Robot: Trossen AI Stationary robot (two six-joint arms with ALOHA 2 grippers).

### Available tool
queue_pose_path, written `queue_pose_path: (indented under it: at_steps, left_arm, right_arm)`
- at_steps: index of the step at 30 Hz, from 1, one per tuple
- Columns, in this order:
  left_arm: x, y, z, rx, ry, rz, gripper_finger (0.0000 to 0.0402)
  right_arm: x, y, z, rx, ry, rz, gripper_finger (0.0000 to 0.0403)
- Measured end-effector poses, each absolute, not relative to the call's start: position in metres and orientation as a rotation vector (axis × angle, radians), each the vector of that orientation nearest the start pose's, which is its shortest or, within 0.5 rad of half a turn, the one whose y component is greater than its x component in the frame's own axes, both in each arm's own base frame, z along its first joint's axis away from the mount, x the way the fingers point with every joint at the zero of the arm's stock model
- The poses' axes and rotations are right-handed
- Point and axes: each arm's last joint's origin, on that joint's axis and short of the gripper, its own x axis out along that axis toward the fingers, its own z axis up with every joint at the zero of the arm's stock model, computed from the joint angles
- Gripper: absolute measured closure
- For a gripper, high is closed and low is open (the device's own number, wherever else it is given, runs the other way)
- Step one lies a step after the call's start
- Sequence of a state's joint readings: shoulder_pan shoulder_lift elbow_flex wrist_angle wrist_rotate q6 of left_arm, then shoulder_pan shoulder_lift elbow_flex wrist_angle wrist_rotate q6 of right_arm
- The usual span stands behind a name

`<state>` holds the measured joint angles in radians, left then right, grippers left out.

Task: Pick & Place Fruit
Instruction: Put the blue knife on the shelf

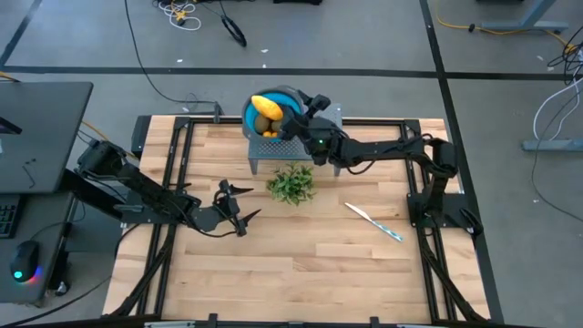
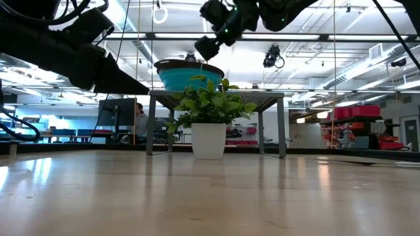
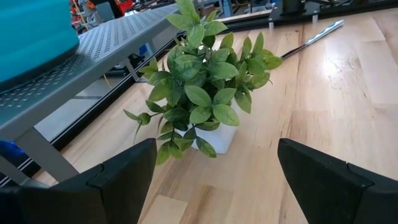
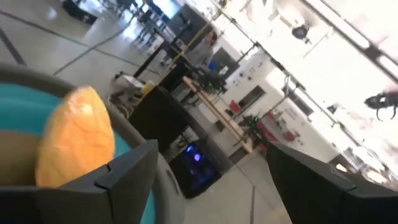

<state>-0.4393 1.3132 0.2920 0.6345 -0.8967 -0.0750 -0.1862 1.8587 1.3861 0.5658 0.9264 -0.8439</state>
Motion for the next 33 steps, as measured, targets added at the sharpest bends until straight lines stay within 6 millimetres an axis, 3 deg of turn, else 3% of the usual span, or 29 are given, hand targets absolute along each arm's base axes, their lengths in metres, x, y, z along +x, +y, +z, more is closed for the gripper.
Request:
queue_pose_path:
  at_steps: [14, 27, 33]
  left_arm:
    - [0.200, -0.069, 0.147, 0.162, 0.298, 0.465, 0.0059]
    - [0.200, -0.069, 0.148, 0.164, 0.298, 0.465, 0.0059]
    - [0.201, -0.069, 0.148, 0.168, 0.297, 0.465, 0.0059]
  right_arm:
    - [0.400, -0.032, 0.344, -0.734, 0.306, -0.951, 0.0091]
    - [0.385, 0.018, 0.302, -0.517, 0.562, -0.629, 0.0091]
    - [0.369, 0.035, 0.297, -0.373, 0.653, -0.494, 0.0091]
